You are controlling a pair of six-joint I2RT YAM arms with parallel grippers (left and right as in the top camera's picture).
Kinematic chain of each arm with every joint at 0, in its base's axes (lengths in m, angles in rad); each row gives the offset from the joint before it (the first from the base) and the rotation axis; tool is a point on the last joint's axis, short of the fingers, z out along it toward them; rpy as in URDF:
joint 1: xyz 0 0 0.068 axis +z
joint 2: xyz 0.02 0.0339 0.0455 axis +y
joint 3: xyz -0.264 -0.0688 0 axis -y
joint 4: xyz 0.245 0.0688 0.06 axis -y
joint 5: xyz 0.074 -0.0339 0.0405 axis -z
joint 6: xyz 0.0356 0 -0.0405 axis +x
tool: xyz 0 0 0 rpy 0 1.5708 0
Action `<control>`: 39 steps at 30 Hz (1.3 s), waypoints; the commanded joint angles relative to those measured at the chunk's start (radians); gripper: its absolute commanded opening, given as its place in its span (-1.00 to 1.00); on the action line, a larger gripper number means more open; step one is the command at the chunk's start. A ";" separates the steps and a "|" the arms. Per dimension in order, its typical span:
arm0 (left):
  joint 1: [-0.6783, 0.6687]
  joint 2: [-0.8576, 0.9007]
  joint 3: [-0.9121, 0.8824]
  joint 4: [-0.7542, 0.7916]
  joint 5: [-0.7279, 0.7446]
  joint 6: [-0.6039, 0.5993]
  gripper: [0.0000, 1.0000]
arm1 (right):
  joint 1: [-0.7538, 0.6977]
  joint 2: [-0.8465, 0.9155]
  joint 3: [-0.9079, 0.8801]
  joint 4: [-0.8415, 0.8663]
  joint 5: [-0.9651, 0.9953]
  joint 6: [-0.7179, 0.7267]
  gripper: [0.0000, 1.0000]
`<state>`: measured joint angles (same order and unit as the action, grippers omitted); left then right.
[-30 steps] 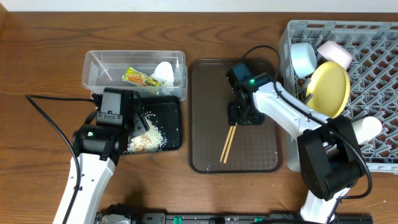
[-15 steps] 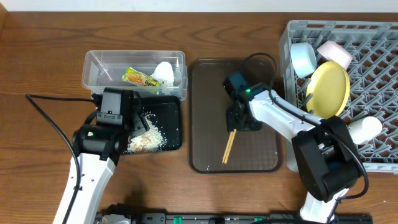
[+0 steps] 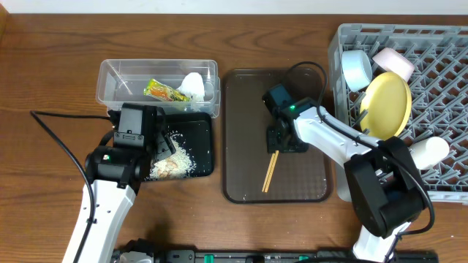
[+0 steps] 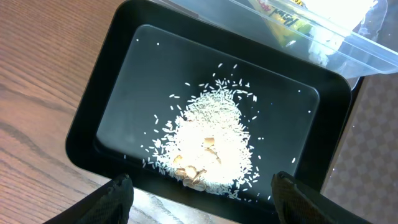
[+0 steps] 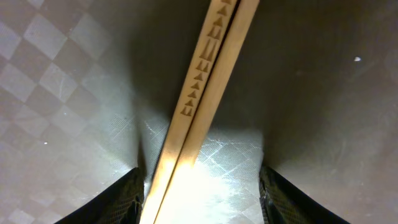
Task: Sort waste into correct bins and load items into the dishwasher rack
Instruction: 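Move the right gripper to the chopsticks and grasp one, then carry the chopstick to the rack and drop it in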
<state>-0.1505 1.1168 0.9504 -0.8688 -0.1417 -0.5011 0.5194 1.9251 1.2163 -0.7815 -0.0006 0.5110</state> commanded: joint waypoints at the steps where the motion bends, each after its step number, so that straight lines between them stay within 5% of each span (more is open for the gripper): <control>1: 0.006 0.002 0.009 -0.005 -0.016 -0.010 0.48 | -0.011 -0.072 0.028 0.005 -0.003 -0.013 0.17; 35: 0.006 0.002 0.009 -0.006 -0.016 -0.010 0.48 | 0.003 -0.072 -0.172 0.126 0.042 0.034 0.07; 39: 0.006 0.002 0.009 -0.006 -0.016 -0.010 0.48 | -0.009 -0.072 -0.171 0.127 0.029 0.034 -0.42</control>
<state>-0.1505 1.1168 0.9504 -0.8703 -0.1417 -0.5011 0.5179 1.8366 1.0714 -0.6556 0.0593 0.5251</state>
